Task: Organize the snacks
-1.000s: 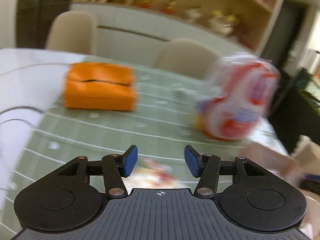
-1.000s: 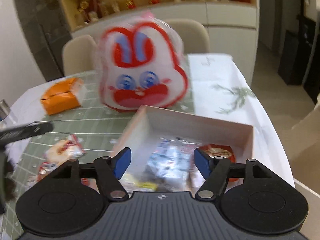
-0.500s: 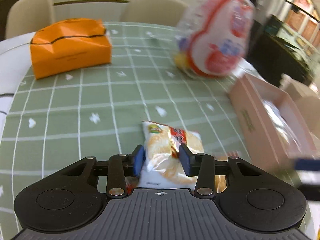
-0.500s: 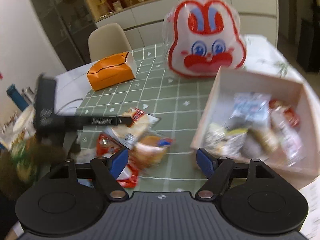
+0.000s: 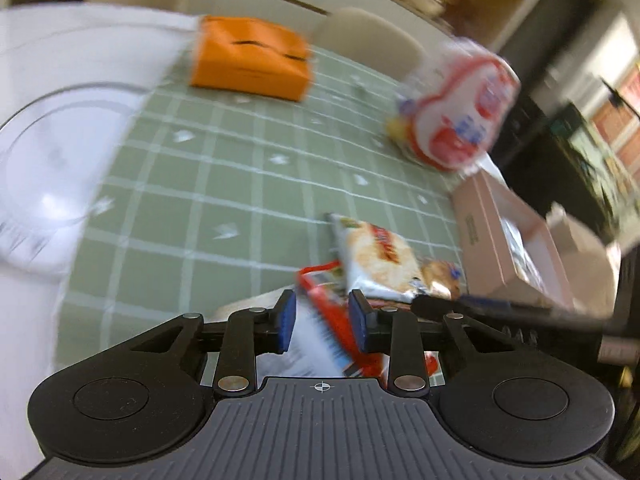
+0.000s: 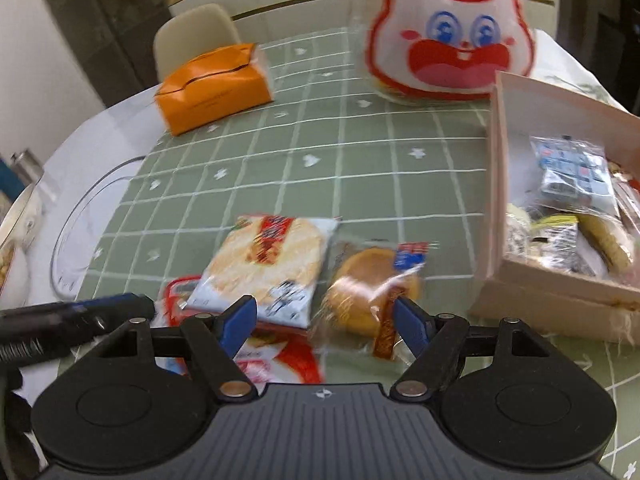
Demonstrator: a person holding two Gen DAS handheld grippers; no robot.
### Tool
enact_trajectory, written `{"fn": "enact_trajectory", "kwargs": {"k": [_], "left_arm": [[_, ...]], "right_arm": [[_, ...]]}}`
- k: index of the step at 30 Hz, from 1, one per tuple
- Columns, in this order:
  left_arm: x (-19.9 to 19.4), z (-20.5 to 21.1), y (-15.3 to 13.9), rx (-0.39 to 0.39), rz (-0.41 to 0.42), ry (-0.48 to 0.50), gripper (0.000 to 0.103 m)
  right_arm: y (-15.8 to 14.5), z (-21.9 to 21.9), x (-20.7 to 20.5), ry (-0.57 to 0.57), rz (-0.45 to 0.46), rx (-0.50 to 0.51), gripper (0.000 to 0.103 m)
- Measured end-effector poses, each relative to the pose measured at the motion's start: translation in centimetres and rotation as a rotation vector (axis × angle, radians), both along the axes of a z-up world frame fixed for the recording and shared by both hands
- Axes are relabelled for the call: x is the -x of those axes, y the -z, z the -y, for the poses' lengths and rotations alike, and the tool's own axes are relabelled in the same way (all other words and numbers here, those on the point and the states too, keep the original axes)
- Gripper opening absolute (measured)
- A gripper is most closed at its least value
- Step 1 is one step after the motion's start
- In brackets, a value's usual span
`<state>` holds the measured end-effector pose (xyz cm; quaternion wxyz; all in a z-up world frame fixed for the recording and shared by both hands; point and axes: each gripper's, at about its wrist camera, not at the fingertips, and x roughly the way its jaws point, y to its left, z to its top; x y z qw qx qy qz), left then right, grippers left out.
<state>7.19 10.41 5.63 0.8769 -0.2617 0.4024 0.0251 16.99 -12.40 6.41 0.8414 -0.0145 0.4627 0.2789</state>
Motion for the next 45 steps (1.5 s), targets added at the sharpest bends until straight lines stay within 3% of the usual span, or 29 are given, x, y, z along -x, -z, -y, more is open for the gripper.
{"fn": "enact_trajectory", "kwargs": {"k": [4, 6, 10, 11, 12, 17, 20, 22, 24, 26, 27, 30, 36, 40, 42, 45], "left_arm": [[1.8, -1.1, 0.8, 0.001, -0.069, -0.044, 0.033], [2.5, -1.2, 1.3, 0.006, -0.095, -0.051, 0.033], [3.5, -0.8, 1.6, 0.008, -0.112, -0.046, 0.033], [3.8, -0.7, 1.6, 0.006, -0.111, -0.044, 0.033], [4.0, -0.6, 1.5, 0.002, -0.107, -0.042, 0.033], [3.7, 0.7, 0.8, 0.019, -0.082, -0.001, 0.033], [3.4, 2.4, 0.6, 0.041, -0.072, 0.053, 0.033], [3.3, 3.6, 0.3, 0.039, -0.069, 0.081, 0.033], [3.3, 4.5, 0.1, 0.021, -0.070, 0.087, 0.033], [3.6, 5.2, -0.2, -0.009, -0.078, 0.076, 0.033], [3.9, 5.5, -0.3, -0.030, -0.087, 0.064, 0.033], [4.7, 6.6, -0.5, -0.077, -0.109, 0.057, 0.033], [6.5, 8.5, -1.2, -0.170, -0.137, 0.061, 0.033], [7.6, 9.2, -1.6, -0.188, -0.141, 0.071, 0.033], [7.9, 9.3, -1.7, -0.185, -0.140, 0.074, 0.033], [7.8, 9.4, -1.6, -0.172, -0.136, 0.077, 0.033]], "right_arm": [[0.4, -1.4, 2.2, -0.099, -0.006, -0.038, 0.082], [1.3, -2.7, 2.6, -0.135, -0.051, -0.027, 0.083], [1.9, -3.8, 3.7, -0.146, 0.030, 0.035, 0.087], [1.8, -3.6, 3.8, -0.142, 0.026, 0.030, 0.084], [1.7, -3.1, 3.9, -0.137, 0.024, 0.023, 0.072], [0.4, -0.8, 6.2, -0.202, 0.049, 0.050, 0.050], [-0.1, 1.0, 8.3, -0.247, 0.036, 0.069, 0.046], [-0.4, 2.8, 9.1, -0.276, -0.027, 0.013, 0.047], [-1.0, 4.4, 9.1, -0.236, -0.040, -0.028, 0.059], [-1.6, 5.7, 8.3, -0.133, 0.014, -0.042, 0.073], [-1.7, 5.9, 7.6, -0.065, 0.049, -0.024, 0.075], [-1.1, 5.6, 4.8, 0.090, 0.079, 0.035, 0.075], [0.8, 2.6, -0.4, 0.209, -0.003, -0.022, 0.075], [2.1, 0.2, -1.6, 0.183, 0.021, 0.023, 0.075], [2.1, -0.2, -1.4, 0.153, 0.049, 0.053, 0.061], [1.6, 0.3, -0.5, 0.099, 0.044, 0.062, 0.052]]}}
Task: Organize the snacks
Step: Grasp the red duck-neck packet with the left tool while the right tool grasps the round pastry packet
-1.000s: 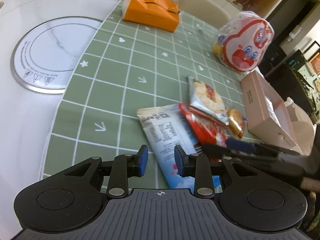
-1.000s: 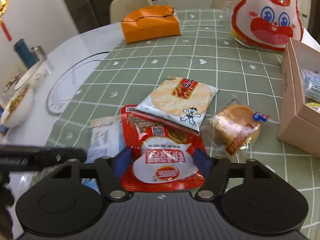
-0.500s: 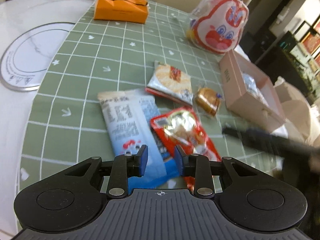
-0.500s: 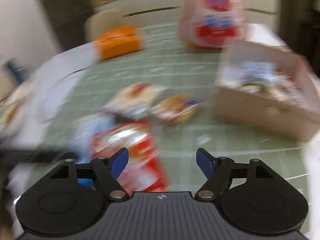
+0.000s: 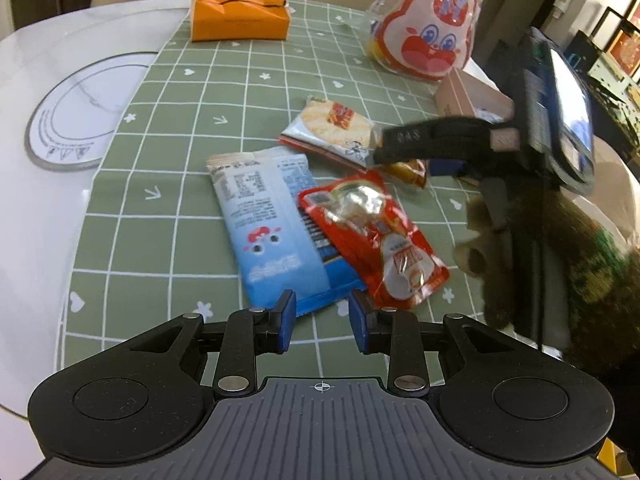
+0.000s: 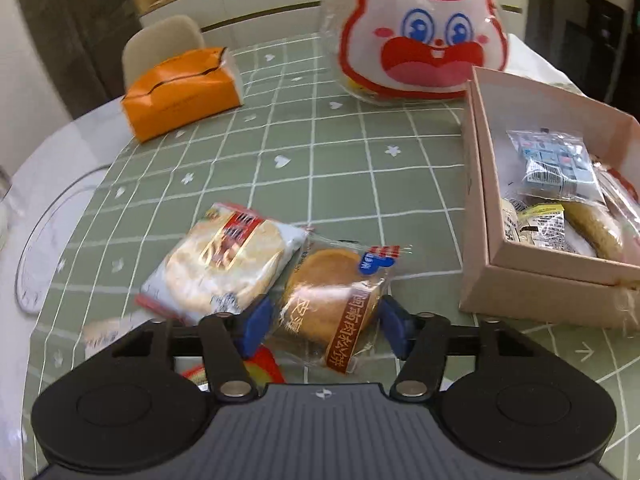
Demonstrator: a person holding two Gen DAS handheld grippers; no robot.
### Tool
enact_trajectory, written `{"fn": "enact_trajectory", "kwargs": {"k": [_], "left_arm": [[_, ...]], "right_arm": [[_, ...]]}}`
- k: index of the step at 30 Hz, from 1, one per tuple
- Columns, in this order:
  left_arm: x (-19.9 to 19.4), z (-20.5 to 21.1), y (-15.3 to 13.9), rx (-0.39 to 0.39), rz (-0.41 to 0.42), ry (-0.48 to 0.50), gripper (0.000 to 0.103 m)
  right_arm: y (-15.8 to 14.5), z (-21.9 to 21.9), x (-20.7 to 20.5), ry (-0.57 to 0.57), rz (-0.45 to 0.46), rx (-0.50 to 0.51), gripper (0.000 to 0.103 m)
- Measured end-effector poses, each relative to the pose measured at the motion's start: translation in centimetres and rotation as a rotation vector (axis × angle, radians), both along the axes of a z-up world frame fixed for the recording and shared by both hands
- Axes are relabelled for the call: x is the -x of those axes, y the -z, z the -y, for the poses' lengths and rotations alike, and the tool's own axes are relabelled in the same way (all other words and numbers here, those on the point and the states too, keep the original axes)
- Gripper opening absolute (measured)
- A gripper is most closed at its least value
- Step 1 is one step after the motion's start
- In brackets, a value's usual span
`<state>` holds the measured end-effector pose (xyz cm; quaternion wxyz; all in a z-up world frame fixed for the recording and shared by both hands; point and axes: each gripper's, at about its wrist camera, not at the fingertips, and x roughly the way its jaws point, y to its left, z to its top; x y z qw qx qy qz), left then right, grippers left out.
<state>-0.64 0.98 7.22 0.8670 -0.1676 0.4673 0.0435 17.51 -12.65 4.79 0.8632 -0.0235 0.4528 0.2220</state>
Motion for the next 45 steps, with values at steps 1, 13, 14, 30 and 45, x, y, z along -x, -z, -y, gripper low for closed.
{"fn": "enact_trajectory", "kwargs": {"k": [1, 13, 14, 30, 45], "left_arm": [[-0.1, 0.1, 0.0, 0.008, 0.001, 0.003, 0.033], [-3.5, 2.4, 0.8, 0.037, 0.006, 0.102, 0.033], [-3.6, 2.6, 0.9, 0.030, 0.005, 0.110, 0.033], [-2.0, 9.5, 1.3, -0.304, -0.015, 0.468, 0.037], [-2.3, 9.0, 2.8, -0.203, -0.099, 0.419, 0.069]], "right_arm": [[-0.1, 0.4, 0.4, -0.017, 0.000, 0.001, 0.052], [-0.5, 9.6, 7.0, 0.019, 0.044, 0.045, 0.052], [-0.4, 10.4, 7.3, 0.036, 0.059, 0.054, 0.052], [2.7, 13.5, 11.0, 0.219, 0.219, 0.078, 0.091], [3.0, 13.4, 11.2, 0.212, 0.224, 0.080, 0.101]]}}
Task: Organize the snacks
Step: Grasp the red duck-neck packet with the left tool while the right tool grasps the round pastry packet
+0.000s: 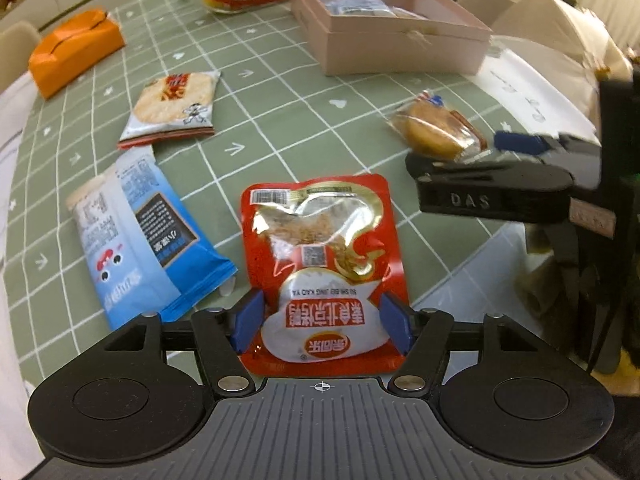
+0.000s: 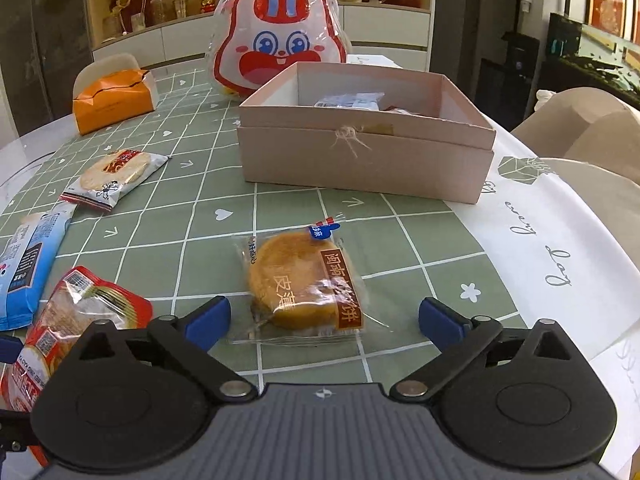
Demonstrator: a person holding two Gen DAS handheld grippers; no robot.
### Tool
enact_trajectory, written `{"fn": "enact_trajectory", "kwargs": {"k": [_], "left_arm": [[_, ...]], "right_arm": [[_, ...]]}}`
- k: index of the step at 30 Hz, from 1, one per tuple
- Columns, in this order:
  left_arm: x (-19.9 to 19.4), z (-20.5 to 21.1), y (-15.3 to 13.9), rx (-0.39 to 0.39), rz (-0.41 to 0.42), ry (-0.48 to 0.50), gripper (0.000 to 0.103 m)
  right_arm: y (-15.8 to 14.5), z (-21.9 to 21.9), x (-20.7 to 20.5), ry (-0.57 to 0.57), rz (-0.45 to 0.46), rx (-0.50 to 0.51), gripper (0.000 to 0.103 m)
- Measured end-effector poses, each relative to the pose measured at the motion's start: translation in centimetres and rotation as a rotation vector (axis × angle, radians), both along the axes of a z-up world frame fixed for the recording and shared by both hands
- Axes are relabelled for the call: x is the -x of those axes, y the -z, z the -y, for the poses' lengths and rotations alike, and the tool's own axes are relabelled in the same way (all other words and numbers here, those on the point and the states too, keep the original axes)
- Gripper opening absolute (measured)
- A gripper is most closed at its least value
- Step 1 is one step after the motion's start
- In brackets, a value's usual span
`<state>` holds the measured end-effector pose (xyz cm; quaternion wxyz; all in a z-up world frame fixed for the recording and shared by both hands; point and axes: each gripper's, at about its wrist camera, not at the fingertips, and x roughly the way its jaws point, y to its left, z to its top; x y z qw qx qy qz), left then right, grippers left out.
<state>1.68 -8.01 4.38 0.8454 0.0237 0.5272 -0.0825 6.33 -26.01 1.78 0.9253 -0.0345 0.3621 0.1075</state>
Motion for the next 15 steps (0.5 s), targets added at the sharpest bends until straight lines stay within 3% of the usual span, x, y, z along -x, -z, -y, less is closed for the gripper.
{"fn": "enact_trajectory", "kwargs": {"k": [7, 15], "left_arm": [[-1.5, -0.7, 0.5, 0.056, 0.002, -0.058, 0.073], [-1.8, -0.3, 0.7, 0.044, 0.014, -0.031, 0.073]], "right_arm": [[0.0, 0.0, 0.0, 0.001, 0.000, 0.001, 0.101], [0.1, -0.1, 0.0, -0.008, -0.004, 0.001, 0.103]]}}
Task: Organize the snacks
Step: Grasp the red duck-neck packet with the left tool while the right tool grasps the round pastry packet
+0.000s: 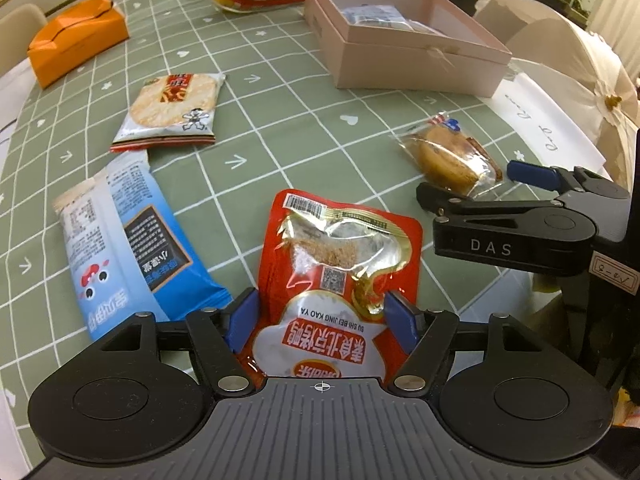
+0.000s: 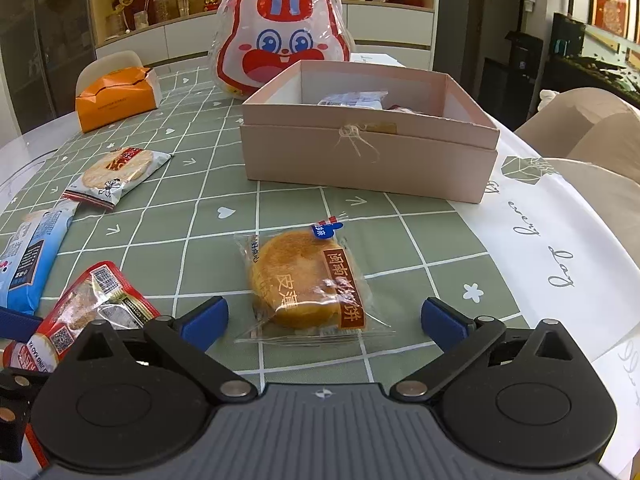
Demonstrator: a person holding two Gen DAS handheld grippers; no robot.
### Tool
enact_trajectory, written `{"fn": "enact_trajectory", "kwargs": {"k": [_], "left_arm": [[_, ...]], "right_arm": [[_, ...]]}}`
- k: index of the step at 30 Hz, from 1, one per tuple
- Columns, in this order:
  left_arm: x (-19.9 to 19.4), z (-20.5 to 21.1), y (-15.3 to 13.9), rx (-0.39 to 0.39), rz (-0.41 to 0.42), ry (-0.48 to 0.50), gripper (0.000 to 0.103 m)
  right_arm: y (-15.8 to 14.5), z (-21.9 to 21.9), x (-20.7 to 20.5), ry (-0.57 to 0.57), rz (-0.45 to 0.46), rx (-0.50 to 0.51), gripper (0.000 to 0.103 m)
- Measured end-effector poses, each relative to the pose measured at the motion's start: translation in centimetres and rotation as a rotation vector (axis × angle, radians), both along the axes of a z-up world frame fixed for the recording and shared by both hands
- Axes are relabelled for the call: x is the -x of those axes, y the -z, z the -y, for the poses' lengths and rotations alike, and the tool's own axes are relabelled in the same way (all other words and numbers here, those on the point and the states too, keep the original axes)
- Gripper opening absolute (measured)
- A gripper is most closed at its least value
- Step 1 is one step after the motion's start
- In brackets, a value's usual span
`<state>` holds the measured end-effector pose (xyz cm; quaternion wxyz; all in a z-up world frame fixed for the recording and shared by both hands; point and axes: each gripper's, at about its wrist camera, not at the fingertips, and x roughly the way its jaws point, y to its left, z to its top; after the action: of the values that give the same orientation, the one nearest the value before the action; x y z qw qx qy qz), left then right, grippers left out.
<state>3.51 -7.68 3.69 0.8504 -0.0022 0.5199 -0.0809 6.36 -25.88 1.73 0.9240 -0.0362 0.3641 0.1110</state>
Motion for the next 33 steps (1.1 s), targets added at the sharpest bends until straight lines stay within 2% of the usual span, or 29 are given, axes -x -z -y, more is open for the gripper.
{"fn": "enact_trajectory", "kwargs": {"k": [13, 20, 23, 28, 33], "left_arm": [[0.3, -0.1, 0.0, 0.003, 0.006, 0.004, 0.073], [0.6, 0.2, 0.0, -0.011, 0.015, 0.040, 0.074], [0.6, 0.1, 0.0, -0.004, 0.014, 0.038, 0.074], [0.7, 0.0, -0.1, -0.004, 0.012, 0.053, 0.074], [0.9, -0.1, -0.2, 0.008, 0.019, 0.060, 0.074]], "right_arm": [[0.0, 0.0, 0.0, 0.000, -0.001, 0.000, 0.103], [0.0, 0.0, 0.0, -0.006, -0.005, -0.001, 0.103], [-0.2, 0.1, 0.1, -0.038, -0.029, 0.005, 0.103], [-0.9, -0.1, -0.7, -0.170, -0.111, 0.034, 0.103], [-1.5, -0.2, -2.1, -0.134, -0.115, -0.001, 0.097]]}}
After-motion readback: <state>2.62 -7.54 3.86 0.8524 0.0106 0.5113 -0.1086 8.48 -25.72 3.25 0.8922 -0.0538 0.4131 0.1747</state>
